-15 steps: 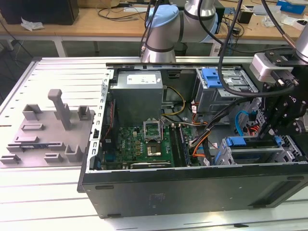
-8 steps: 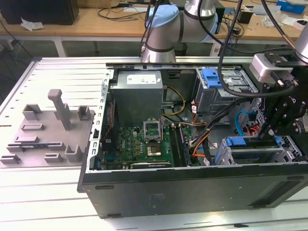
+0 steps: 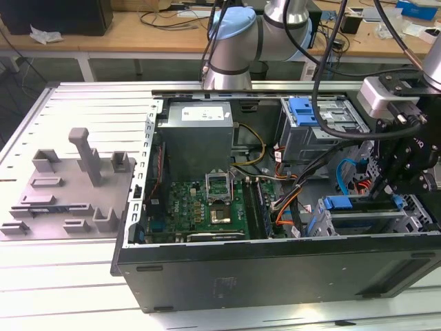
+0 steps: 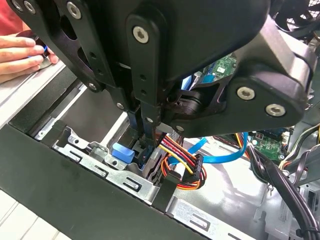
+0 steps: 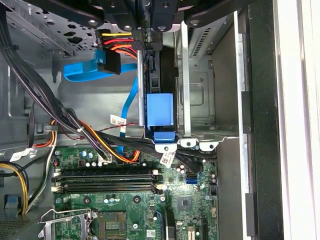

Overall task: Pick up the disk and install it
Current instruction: 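Insert the first disk wire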

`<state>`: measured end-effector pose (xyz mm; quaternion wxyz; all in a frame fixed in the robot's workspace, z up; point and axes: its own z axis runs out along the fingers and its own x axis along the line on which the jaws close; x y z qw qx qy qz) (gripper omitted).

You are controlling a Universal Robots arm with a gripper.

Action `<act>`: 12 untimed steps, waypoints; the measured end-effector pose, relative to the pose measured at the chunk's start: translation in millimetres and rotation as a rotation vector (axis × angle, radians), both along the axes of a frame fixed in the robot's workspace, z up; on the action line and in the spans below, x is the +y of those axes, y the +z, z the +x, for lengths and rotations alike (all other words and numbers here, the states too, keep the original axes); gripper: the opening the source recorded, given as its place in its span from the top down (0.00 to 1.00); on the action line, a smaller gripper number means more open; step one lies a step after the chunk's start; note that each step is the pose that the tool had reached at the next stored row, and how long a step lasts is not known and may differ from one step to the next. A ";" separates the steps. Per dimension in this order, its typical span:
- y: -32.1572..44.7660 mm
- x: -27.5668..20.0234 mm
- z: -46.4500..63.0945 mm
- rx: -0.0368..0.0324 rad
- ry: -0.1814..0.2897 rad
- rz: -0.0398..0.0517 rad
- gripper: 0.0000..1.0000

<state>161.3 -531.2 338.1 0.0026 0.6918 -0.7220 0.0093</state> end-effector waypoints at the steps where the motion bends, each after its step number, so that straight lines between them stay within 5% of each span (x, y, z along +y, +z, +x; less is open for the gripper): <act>1: -0.1 0.0 0.0 0.0002 0.000 0.0004 0.83; 3: 0.5 0.0 0.0 0.0001 0.000 0.0005 0.82; 4: 1.7 0.0 0.0 0.0000 0.000 0.0001 0.70; 6: 3.8 0.0 0.0 0.0000 0.000 0.0001 0.70; 7: 6.7 0.0 0.0 0.0000 0.000 0.0001 0.64; 12: 24.9 0.0 0.0 0.0000 0.000 0.0001 0.64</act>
